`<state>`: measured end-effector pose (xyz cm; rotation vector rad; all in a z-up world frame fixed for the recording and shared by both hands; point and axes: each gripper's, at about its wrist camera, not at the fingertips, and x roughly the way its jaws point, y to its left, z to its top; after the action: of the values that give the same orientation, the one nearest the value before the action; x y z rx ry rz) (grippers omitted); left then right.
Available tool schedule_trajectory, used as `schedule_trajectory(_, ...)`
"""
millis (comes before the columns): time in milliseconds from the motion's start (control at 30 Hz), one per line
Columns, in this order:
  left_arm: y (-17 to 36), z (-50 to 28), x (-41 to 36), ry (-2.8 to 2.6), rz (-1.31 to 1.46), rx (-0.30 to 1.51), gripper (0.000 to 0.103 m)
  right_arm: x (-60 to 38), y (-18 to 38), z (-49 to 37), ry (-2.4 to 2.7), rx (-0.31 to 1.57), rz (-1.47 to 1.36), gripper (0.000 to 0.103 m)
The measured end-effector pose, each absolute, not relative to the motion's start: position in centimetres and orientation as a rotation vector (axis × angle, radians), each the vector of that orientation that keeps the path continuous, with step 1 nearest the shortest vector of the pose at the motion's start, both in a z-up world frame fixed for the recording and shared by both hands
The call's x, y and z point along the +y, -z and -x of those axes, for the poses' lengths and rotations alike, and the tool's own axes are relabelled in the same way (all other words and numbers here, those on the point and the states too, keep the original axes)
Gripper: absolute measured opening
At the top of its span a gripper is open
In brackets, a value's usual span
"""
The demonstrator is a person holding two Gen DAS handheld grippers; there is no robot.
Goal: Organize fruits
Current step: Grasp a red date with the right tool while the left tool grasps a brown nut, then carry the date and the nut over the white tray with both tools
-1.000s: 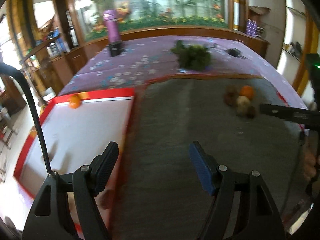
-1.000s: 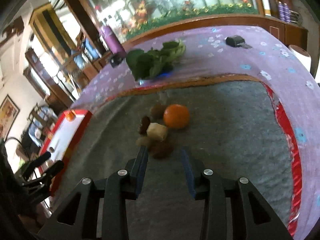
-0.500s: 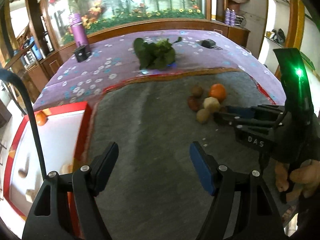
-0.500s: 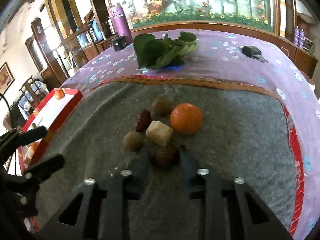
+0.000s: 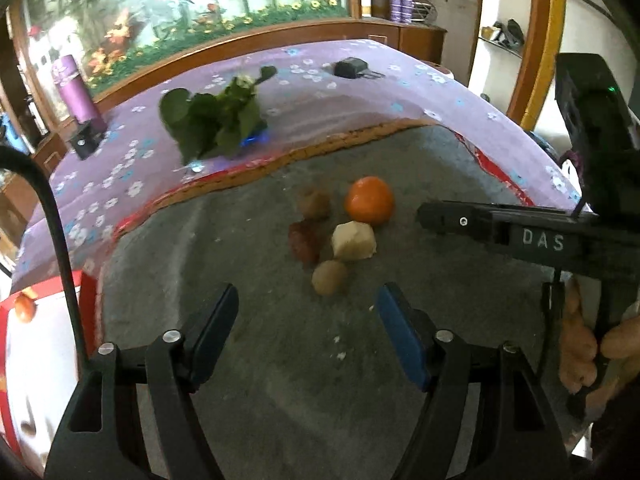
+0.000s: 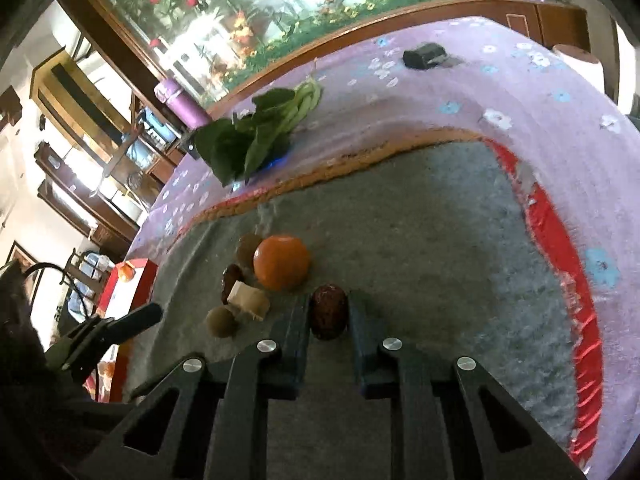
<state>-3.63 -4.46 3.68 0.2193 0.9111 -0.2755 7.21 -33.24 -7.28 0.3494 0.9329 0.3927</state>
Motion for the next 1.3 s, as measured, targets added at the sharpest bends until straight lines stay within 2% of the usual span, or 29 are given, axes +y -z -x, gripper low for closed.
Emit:
schedule_trajectory(133, -2.9, 2.8, -4.9, 0.284, -0.246, 0.929, 0.052, -33.5, 7.7, -7.5, -0.396, 0.959, -0.378, 0.019)
schedule_trajectory(367, -2.1, 2.1, -5.4, 0.332, -0.231, 0.956, 0.051, -33.1, 7.7, -7.4, -0.388, 0.957, -0.356, 0.019)
schedule_trajectory(667, -1.9, 2.1, -5.0, 0.377, -0.163, 0.956, 0.019, -32.4, 7.6, -7.1, -0.375, 0.945, -0.305, 0.02)
schedule_trajectory(1133, -2.9, 3.9, -3.6, 0.33, -0.088, 0.911, 0.019, -30.6, 7.2, -6.4, -0.339, 0.905, -0.133, 0.019)
schedule_trajectory(1300, -4.0, 5.9, -2.7, 0.295, -0.084, 0.879, 0.019, -31.1, 7.2, -6.2, -0.366, 0.917, -0.181, 0.019)
